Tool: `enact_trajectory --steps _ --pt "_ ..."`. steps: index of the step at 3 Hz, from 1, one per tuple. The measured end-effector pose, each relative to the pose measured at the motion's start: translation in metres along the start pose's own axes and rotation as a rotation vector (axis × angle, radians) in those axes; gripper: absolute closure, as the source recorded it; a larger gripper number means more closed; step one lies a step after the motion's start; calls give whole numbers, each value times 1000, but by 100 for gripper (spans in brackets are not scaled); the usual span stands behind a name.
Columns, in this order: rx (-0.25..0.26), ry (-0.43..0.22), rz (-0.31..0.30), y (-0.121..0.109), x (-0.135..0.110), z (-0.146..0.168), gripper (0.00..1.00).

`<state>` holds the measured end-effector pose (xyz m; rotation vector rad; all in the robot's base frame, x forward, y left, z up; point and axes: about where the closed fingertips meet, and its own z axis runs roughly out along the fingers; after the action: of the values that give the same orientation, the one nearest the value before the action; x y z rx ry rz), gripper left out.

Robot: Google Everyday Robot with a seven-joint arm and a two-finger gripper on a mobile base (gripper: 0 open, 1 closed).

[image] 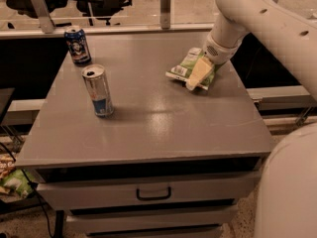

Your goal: Move green jalapeno chip bag near redbull can

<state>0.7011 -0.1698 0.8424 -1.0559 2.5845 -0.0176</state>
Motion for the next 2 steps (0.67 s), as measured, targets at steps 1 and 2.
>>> enact_trajectory --steps 1,2 --pt "-20 -2 15 7 -3 0 38" --pt "-34 -13 1 17 -6 -5 69"
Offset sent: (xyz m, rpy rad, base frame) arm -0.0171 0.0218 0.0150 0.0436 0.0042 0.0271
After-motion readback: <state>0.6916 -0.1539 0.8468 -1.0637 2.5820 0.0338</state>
